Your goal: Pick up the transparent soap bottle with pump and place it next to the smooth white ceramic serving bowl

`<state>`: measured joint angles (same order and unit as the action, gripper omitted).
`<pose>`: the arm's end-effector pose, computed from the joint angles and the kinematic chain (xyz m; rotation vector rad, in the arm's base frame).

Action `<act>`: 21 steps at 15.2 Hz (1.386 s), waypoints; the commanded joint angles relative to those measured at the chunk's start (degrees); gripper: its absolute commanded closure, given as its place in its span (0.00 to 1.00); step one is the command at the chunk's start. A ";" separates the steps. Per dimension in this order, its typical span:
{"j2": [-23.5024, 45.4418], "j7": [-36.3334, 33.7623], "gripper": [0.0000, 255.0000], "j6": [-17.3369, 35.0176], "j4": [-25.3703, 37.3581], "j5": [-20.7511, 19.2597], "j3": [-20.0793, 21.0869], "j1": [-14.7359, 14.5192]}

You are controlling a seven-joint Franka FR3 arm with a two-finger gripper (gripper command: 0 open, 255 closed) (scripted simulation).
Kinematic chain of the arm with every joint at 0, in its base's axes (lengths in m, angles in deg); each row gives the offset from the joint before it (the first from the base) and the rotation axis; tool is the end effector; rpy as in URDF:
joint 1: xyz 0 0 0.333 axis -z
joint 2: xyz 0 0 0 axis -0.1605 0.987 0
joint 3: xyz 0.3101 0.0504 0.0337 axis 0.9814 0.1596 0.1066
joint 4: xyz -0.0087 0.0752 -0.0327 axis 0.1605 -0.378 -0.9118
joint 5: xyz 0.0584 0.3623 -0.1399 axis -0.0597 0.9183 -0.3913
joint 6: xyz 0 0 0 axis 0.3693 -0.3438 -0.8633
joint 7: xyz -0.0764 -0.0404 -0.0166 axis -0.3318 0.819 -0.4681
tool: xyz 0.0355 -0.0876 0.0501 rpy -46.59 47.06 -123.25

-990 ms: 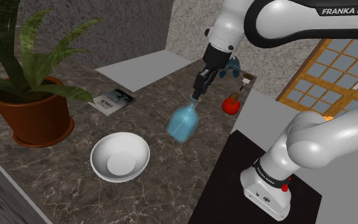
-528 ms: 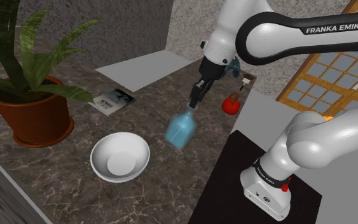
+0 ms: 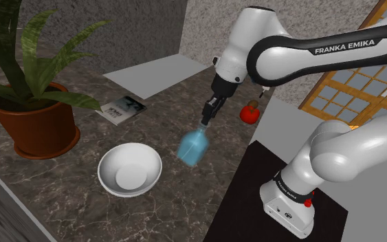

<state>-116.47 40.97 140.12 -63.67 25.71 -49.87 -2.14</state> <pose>0.3278 0.1830 0.4248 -3.0510 -0.4358 -0.0844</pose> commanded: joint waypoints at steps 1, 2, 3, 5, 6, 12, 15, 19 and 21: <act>-0.02 0.03 1.00 0.36 -0.32 0.07 0.04 -0.04; -0.02 0.03 1.00 0.36 -0.32 0.07 0.04 -0.04; -0.02 0.03 1.00 0.36 -0.32 0.07 0.04 -0.04; -0.02 0.03 1.00 0.36 -0.32 0.07 0.04 -0.04; -0.02 0.03 1.00 0.36 -0.32 0.07 0.04 -0.04; -0.03 0.03 0.00 0.35 -0.33 0.07 0.03 -0.04; -2.71 -0.05 0.00 -6.32 3.64 -0.69 -1.13 0.17; -3.25 -0.08 0.00 -8.00 4.79 -0.90 -1.43 0.23; -3.25 -0.08 0.00 -8.00 4.79 -0.90 -1.43 0.23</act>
<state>-119.66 40.87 132.21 -58.89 24.82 -51.28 -1.91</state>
